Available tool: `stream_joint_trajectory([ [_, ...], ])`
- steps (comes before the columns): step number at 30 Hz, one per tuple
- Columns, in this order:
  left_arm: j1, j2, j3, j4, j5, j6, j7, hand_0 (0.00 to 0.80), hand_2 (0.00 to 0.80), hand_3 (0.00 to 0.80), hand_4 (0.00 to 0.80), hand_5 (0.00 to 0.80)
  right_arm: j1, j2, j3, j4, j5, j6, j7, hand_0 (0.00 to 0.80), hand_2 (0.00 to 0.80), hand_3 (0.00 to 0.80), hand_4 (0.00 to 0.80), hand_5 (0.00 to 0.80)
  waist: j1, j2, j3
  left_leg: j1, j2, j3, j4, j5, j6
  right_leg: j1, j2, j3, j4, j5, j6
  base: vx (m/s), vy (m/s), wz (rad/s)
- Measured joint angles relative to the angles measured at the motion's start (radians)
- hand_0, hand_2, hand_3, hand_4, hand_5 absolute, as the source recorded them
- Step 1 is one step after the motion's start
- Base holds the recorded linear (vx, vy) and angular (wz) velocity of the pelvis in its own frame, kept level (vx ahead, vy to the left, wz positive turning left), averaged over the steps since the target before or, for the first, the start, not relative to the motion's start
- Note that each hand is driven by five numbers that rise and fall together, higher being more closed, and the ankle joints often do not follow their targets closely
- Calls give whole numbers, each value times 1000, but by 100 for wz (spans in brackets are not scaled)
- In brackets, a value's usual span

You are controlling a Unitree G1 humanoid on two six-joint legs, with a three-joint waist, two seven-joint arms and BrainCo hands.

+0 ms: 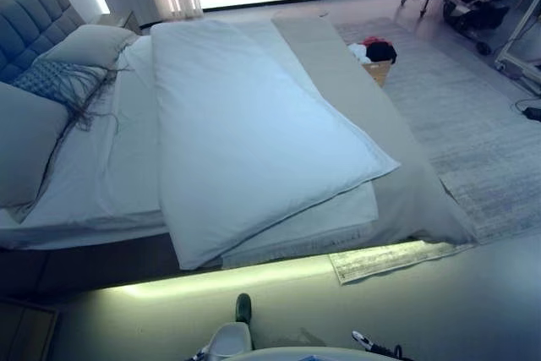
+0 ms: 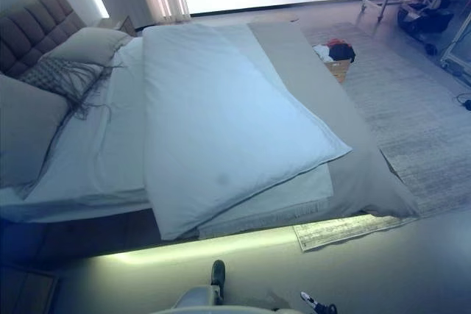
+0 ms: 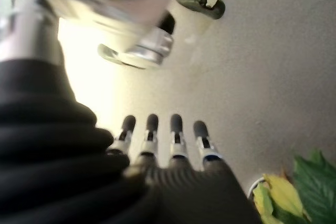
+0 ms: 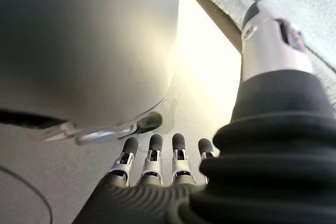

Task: Make the bed neatly

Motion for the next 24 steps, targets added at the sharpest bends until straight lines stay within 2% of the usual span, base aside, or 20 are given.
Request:
stream_joint_trajectory([
  [2,13,8,0,-9,1,-5,3,0,0,0,0,0,3,10,1,16,0,-3,10,0,0,0,0,0,10,-23,-8,49,-34,43,-16,54,73,34,-43,8,2,-24,43,310,217,-42],
  [3,18,23,0,-17,1,-5,5,0,0,0,0,0,4,26,1,17,1,-10,16,0,0,0,0,0,14,-46,-20,69,-64,48,-28,45,84,43,-75,-1,6,-31,63,313,251,-19],
  [5,3,48,1,-42,9,-8,9,0,0,0,0,0,5,51,0,19,1,-18,15,0,0,0,0,0,11,-77,-30,84,-98,47,-36,36,97,53,-107,-24,22,-45,79,256,232,11],
  [10,-49,55,0,-76,40,-17,10,0,0,0,0,0,2,43,-1,30,0,-23,14,0,0,0,0,0,19,-82,-44,97,-129,44,-26,-6,118,54,-135,-43,62,-50,87,238,254,6],
  [14,-53,56,-2,-73,40,-13,9,0,0,0,0,0,2,41,-1,30,-4,-23,15,0,0,0,0,0,19,-82,-51,109,-137,44,-27,-27,127,53,-143,-43,88,-51,89,168,183,0],
  [16,-52,52,-17,-55,40,-1,9,0,0,0,0,0,3,37,-1,31,-5,-32,15,0,0,0,0,0,18,-71,-60,109,-127,42,-34,-35,130,26,-137,-45,159,-56,93,131,159,4],
  [18,-52,49,-48,-35,41,4,8,0,0,0,0,0,1,28,-1,28,-2,-49,14,0,0,0,0,0,18,-46,-81,106,-99,40,-43,-38,131,-65,-119,-47,324,-56,92,114,85,10],
  [20,-42,60,-67,-32,54,5,9,0,0,0,0,0,2,28,0,25,5,-56,16,0,0,0,0,0,9,-45,-94,115,-90,33,-43,-39,148,-186,-130,-47,535,-87,88,94,-8,9],
  [22,-32,72,-81,-32,73,5,9,0,0,0,0,0,-17,33,4,13,13,-60,18,0,0,0,0,0,-2,-57,-93,103,-92,30,-44,-36,153,-232,-138,-49,500,-104,86,-27,-137,10],
  [24,-34,76,-81,-35,79,0,10,0,0,0,0,0,-23,32,20,0,34,-63,17,0,0,0,0,0,-6,-61,-94,72,-87,31,-42,-31,159,-291,-136,-63,364,-95,95,-98,-188,8],
])
